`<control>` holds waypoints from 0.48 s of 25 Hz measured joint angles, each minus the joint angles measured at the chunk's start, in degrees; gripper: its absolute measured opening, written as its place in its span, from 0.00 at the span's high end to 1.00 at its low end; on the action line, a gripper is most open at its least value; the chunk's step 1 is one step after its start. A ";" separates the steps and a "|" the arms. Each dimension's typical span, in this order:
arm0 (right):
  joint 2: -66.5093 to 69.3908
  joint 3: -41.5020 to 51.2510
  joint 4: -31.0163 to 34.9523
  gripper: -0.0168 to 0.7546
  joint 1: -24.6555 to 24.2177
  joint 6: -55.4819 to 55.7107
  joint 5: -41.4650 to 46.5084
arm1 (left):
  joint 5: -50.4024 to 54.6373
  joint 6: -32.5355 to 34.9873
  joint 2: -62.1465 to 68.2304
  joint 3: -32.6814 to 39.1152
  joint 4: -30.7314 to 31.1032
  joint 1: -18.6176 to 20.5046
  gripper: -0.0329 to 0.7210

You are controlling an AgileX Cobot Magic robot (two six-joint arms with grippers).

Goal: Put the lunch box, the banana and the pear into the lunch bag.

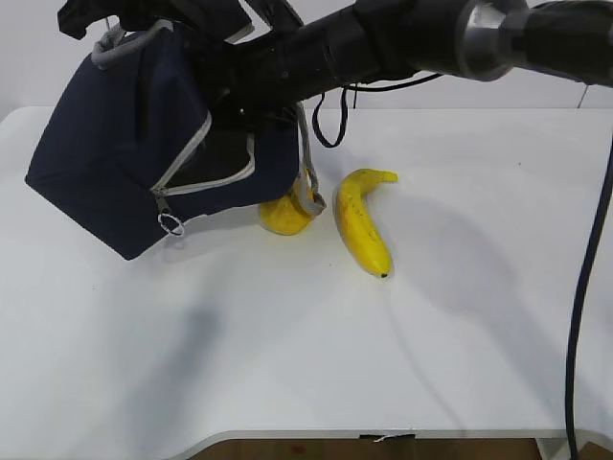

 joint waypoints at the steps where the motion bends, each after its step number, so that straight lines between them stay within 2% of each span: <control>1: 0.02 0.00 0.04 0.45 0.00 -0.39 0.00 | 0.00 0.00 0.00 0.00 0.00 0.00 0.96; 7: 0.12 -0.46 1.53 0.34 0.00 -1.81 -0.20 | 0.00 0.00 0.00 0.00 1.00 0.00 0.96; 12: 0.12 -0.81 1.80 0.31 0.00 -2.81 1.62 | 0.54 0.00 0.00 0.13 3.25 0.86 0.96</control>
